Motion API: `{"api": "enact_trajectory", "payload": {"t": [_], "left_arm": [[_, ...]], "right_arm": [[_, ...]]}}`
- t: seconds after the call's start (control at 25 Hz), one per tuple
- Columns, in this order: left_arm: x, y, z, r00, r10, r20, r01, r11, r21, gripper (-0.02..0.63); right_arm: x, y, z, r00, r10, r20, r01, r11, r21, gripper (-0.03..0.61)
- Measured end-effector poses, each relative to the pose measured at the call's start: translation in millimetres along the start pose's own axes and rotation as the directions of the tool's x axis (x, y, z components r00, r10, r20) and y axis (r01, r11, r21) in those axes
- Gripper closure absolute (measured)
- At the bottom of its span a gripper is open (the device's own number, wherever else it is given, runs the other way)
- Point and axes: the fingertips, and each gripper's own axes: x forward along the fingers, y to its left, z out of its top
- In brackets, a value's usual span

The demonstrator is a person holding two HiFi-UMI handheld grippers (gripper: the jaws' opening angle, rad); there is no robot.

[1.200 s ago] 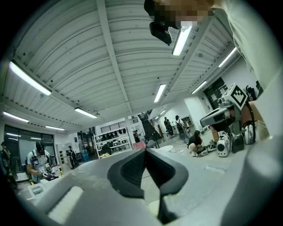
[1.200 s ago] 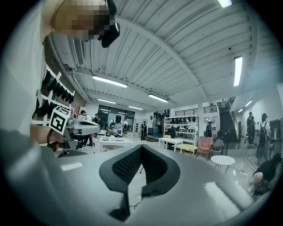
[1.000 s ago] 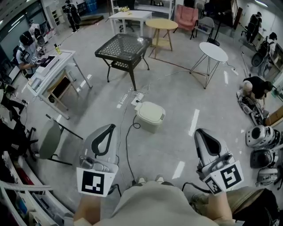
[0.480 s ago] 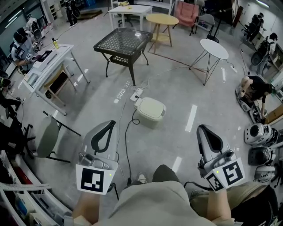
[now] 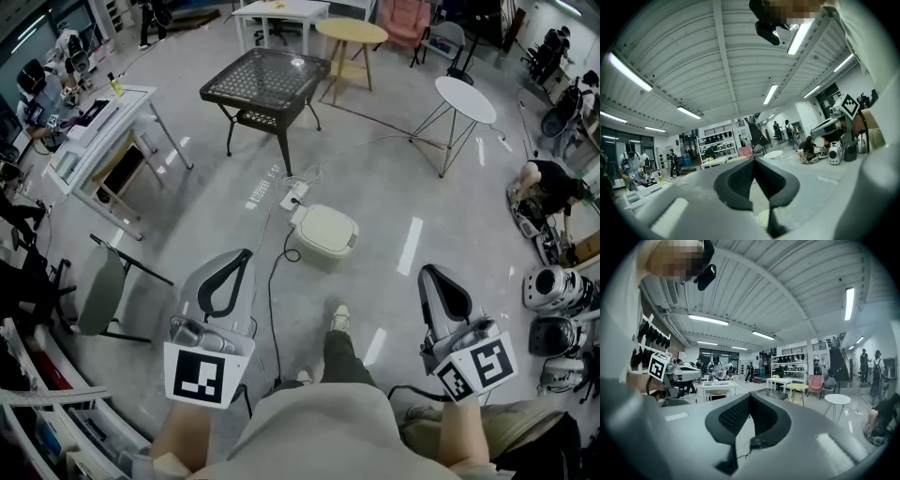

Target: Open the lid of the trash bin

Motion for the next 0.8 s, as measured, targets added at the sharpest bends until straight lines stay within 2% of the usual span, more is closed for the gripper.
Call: {"api": "enact_trajectory", "payload": {"t": [0.36, 0.52, 0.8], "left_arm": [[97, 15, -3, 0.999, 0.007, -0.036, -0.007, 1.000, 0.010, 0.611], [153, 19, -4, 0.997, 0.016, -0.070, -0.009, 0.995, 0.101, 0.611], [237, 24, -10, 0.988, 0.063, -0.143, -0.052, 0.996, 0.078, 0.611]], "right_arm": [[82, -72, -9, 0.999, 0.049, -0.016, -0.049, 0.998, 0.025, 0.575], [122, -117, -17, 0.997, 0.072, -0.036, -0.070, 0.996, 0.051, 0.575], [178, -191, -41, 0.989, 0.127, -0.082, -0.114, 0.983, 0.143, 0.575]]}}
